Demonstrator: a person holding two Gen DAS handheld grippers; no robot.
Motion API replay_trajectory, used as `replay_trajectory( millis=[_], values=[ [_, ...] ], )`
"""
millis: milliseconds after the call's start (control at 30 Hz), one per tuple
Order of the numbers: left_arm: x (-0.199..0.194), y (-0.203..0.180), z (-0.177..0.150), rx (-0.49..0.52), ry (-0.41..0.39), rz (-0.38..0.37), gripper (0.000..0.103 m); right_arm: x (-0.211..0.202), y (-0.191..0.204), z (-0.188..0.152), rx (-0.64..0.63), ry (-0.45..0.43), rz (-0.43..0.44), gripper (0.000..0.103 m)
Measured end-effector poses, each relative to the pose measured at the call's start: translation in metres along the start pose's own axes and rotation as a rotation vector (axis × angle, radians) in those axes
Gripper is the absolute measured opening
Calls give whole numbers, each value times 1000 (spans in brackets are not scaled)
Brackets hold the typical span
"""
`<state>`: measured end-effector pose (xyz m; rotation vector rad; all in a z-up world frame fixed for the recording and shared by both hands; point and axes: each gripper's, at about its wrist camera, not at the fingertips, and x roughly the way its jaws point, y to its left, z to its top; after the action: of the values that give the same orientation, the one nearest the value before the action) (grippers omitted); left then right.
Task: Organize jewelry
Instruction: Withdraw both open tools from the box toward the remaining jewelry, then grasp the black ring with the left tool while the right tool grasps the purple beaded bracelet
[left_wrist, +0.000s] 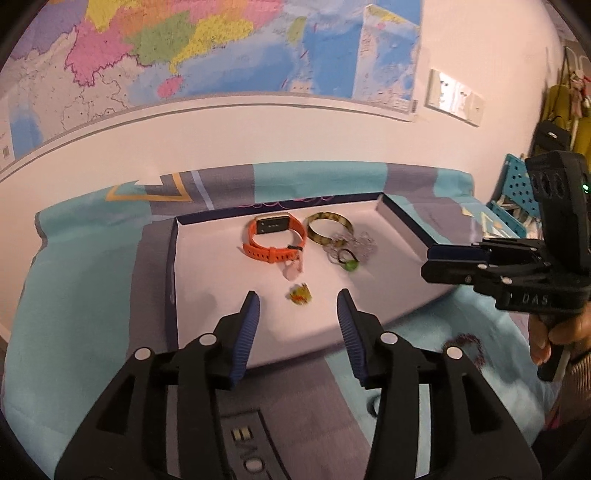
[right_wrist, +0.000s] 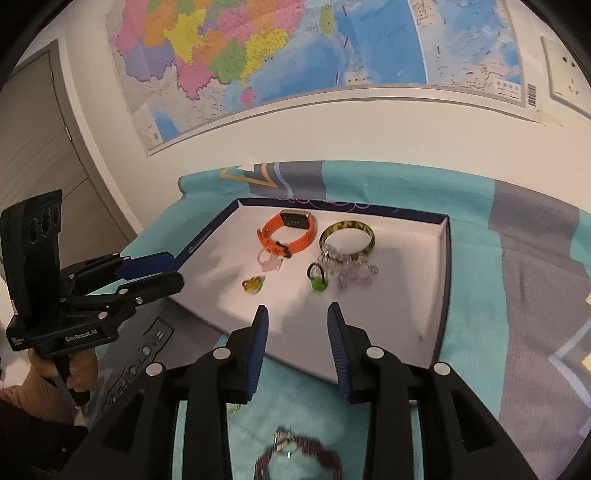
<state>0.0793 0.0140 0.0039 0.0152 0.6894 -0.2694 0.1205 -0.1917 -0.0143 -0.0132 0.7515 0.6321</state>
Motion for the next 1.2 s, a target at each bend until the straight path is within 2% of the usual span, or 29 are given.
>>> replay_trajectory(
  millis=[267,600,900,1200],
  values=[
    [-13,-16,-28,42,29,-42,46,-16,-8,-34,19,40,-16,34],
    [-13,-22,-52,44,83,-64,49,-21,-19,-74,63,102,-38,35],
    [-9,-45,-67,130,128,-99,50,-26,-23,-83,92,99,-29,37],
    [5,-54,-67,142,153,-106,50,-24,-19,-86,69,108,-36,38]
  ],
)
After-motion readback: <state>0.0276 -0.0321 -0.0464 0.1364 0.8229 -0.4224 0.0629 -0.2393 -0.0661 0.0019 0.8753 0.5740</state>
